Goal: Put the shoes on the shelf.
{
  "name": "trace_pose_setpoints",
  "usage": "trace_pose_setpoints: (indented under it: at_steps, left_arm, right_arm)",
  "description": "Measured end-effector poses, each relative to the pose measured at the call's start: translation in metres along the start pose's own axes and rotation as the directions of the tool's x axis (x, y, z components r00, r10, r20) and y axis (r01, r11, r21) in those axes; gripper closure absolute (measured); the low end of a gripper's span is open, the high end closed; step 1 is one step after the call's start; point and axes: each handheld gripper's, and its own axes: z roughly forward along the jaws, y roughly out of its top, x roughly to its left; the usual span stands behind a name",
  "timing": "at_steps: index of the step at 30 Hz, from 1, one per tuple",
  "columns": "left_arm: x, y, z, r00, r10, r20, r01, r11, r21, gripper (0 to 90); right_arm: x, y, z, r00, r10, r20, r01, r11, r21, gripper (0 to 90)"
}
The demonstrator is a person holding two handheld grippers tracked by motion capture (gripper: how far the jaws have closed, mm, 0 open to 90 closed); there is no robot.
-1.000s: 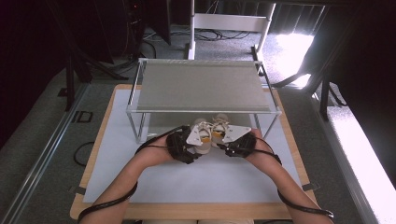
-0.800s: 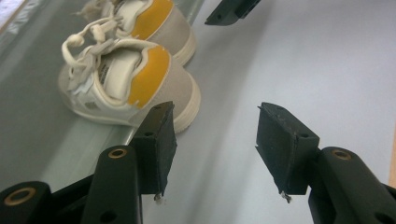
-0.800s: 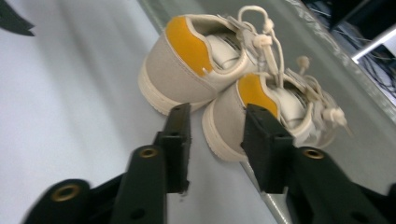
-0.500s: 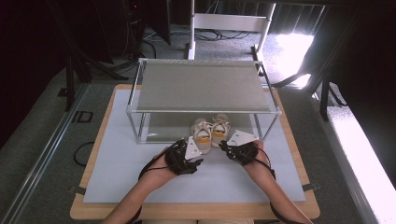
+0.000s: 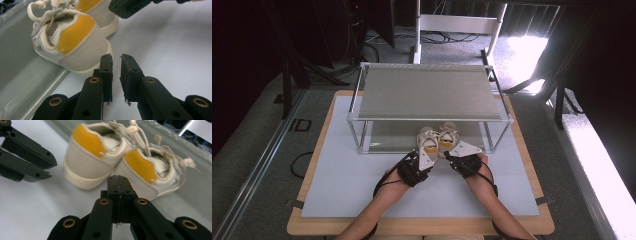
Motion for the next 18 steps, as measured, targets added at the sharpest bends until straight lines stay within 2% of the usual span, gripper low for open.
trace_pose_setpoints:
  at_steps: [2, 5, 8, 15, 18]
  left_arm:
    - [0.003, 0.000, 0.005, 0.9997, -0.007, -0.024, 0.007, 1.0000, -0.003, 79.1]
    - [0.010, 0.002, 0.011, 0.9997, -0.024, 0.002, 0.024, 0.9997, -0.005, 79.9]
    - [0.013, 0.004, 0.015, 1.0000, -0.001, 0.005, 0.001, 1.0000, -0.003, 80.0]
    - [0.024, 0.008, 0.024, 0.9996, 0.017, 0.023, -0.016, 0.9998, -0.009, 80.1]
    - [0.029, 0.009, 0.029, 0.9988, 0.044, 0.020, -0.044, 0.9990, -0.011, 80.1]
  right_arm:
    - [-0.003, -0.001, 0.002, 0.9996, 0.024, 0.016, -0.024, 1.000, -0.001, 89.5]
    - [-0.009, -0.001, 0.007, 0.9986, 0.045, 0.029, -0.045, 0.999, 0.013, 89.3]
    - [-0.012, -0.002, 0.009, 0.9981, 0.057, 0.023, -0.057, 0.998, 0.012, 89.1]
    - [-0.017, 0.000, 0.014, 0.9967, 0.078, 0.024, -0.078, 0.997, 0.013, 87.7]
    - [-0.020, 0.000, 0.017, 0.9955, 0.091, 0.027, -0.091, 0.996, 0.012, 86.9]
